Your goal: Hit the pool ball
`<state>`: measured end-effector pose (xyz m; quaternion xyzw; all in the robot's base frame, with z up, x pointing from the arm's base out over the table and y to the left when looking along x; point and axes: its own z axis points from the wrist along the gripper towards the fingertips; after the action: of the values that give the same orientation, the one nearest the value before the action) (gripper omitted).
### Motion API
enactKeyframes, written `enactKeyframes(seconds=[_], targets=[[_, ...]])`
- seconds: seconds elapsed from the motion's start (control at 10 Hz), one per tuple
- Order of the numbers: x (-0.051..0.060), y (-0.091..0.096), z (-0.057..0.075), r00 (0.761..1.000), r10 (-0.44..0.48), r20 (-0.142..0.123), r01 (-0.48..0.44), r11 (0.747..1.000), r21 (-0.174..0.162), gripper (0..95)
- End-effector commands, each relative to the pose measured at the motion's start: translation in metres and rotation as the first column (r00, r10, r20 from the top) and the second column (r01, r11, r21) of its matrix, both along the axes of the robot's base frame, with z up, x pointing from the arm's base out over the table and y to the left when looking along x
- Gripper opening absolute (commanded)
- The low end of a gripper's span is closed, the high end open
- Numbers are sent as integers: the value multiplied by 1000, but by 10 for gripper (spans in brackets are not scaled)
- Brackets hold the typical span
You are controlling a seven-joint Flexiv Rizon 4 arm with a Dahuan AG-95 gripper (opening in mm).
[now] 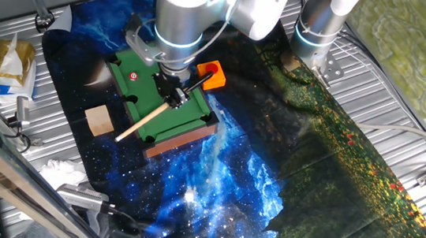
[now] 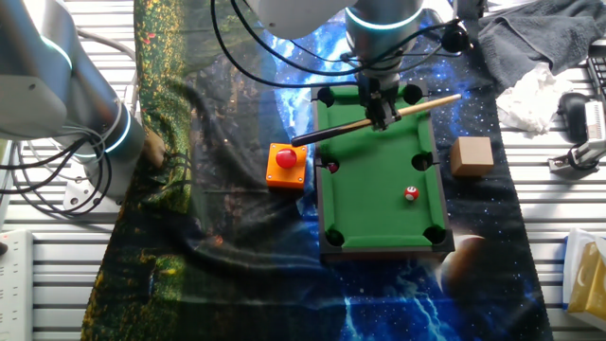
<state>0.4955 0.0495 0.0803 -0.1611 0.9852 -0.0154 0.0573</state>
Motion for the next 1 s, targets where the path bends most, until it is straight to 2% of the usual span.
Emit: enactKeyframes(seconds=[0.1,0.3,0.4,0.5,0.6,0.8,1.0], targets=[[0,-1,-4,1000,-9,8,9,1000,-3,0],[-1,-1,-6,1000,-15,11,15,1000,-2,0],[-1,-1,-6,1000,-10,13,10,1000,-2,380],[-1,-1,-6,1000,-5,15,5,1000,1,380],[-1,-1,-6,1000,0,16,0,1000,11,760],[-1,-1,-5,1000,-1,16,0,999,43,760],[1,-2,3,1000,28,12,-29,999,25,760]])
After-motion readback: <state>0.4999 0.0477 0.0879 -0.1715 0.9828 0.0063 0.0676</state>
